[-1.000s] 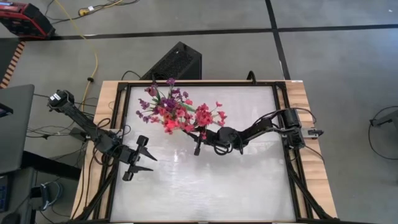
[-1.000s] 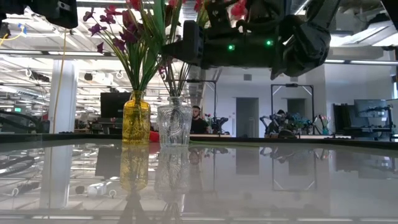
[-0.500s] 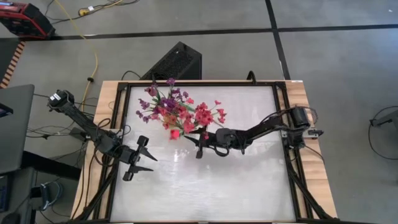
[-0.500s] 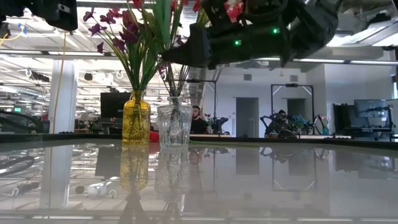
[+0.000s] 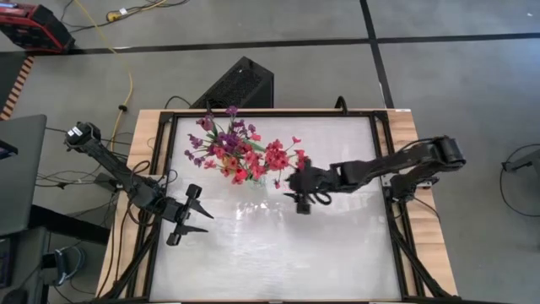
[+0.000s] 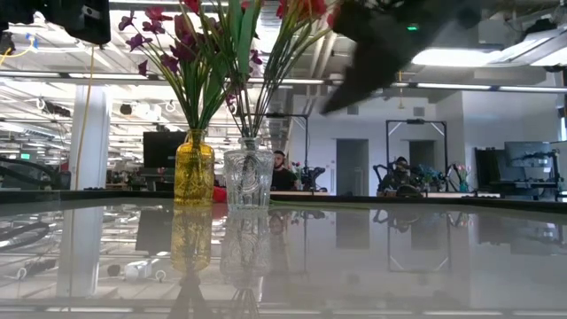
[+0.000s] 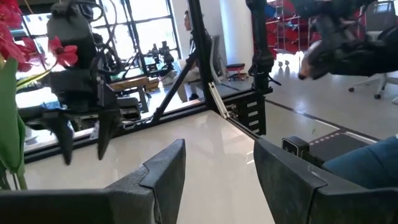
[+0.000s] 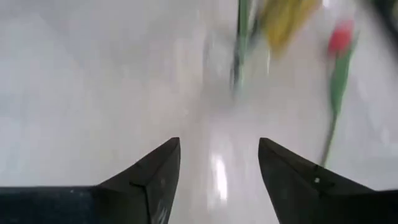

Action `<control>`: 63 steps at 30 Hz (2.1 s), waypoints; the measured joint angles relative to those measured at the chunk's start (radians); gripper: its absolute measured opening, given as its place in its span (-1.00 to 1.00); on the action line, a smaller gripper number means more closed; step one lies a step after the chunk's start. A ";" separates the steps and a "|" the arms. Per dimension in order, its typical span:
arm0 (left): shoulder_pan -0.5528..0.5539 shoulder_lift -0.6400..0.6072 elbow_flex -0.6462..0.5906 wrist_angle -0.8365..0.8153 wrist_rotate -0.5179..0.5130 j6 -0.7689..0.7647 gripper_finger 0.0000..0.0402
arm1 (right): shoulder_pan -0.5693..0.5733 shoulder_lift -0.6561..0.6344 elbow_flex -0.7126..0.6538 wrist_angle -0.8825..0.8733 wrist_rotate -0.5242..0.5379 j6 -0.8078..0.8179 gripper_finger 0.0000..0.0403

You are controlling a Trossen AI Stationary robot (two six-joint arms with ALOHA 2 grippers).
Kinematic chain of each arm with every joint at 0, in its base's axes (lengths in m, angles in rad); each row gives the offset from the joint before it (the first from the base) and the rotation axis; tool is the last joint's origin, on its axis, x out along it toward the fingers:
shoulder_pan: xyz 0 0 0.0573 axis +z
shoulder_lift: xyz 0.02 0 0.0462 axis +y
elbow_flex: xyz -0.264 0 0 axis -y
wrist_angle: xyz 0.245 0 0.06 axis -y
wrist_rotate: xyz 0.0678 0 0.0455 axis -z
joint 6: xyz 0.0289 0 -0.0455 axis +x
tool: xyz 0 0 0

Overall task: Sort flowers into vase by color
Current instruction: Put the red tulip into the transparent vase

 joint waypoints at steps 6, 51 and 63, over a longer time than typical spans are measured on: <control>0.000 0.000 0.000 0.000 0.000 -0.002 -0.10 | -0.061 -0.094 -0.134 -0.109 0.000 0.106 0.21; 0.000 -0.001 0.000 -0.004 -0.132 -0.177 -0.10 | -0.460 0.455 0.318 -0.286 -0.124 0.142 -0.91; 0.000 -0.001 0.000 -0.006 -0.129 -0.203 -0.10 | -0.535 0.020 -0.210 0.511 -0.074 0.407 -0.91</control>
